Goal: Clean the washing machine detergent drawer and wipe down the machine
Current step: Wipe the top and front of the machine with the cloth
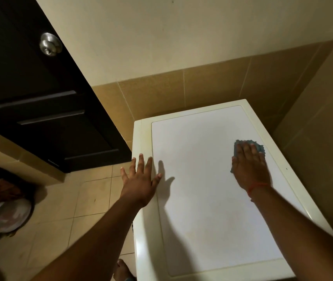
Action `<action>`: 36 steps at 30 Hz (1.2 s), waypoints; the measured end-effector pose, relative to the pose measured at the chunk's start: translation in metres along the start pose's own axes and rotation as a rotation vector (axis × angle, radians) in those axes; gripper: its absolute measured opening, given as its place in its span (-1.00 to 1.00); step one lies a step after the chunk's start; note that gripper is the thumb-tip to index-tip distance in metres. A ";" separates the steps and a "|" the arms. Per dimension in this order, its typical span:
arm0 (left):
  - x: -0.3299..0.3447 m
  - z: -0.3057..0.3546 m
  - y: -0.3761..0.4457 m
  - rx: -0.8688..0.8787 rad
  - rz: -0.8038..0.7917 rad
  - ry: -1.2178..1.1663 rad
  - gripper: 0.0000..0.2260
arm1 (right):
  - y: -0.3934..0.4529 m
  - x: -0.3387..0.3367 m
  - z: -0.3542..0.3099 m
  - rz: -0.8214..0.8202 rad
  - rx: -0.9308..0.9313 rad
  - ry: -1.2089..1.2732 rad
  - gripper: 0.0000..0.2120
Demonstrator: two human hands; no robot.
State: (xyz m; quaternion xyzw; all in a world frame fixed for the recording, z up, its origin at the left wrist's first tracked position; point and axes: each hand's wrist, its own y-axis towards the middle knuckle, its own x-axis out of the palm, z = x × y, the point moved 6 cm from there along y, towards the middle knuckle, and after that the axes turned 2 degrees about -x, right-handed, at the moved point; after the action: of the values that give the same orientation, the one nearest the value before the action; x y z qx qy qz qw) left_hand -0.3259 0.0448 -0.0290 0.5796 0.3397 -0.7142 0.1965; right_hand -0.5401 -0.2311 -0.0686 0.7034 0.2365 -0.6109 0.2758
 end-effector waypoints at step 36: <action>0.010 -0.054 0.008 -0.079 -0.021 -0.071 -0.37 | 0.024 0.014 -0.084 -0.062 -0.185 -0.005 -0.47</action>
State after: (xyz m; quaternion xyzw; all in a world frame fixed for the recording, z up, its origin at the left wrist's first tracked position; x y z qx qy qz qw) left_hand -0.2853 0.0790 -0.0457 0.5420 0.3666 -0.7224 0.2235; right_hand -0.4608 -0.1917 -0.0712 0.6657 0.3129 -0.5965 0.3211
